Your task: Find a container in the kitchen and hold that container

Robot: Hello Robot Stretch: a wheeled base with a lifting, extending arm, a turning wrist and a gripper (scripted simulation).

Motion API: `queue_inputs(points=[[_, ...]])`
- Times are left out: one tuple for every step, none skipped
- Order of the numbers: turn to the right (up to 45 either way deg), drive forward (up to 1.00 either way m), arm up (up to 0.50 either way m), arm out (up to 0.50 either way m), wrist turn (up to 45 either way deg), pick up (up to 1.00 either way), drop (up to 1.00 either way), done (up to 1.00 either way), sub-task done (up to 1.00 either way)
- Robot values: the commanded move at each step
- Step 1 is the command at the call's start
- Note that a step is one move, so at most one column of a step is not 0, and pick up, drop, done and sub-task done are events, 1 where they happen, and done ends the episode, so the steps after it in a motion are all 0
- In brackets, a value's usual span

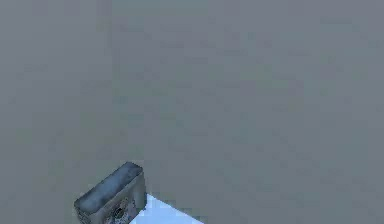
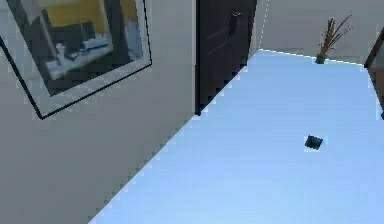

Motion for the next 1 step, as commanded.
queue_inputs(points=[[45.0,0.00,0.00,0.00,0.0,0.00,0.00,0.00,0.00]])
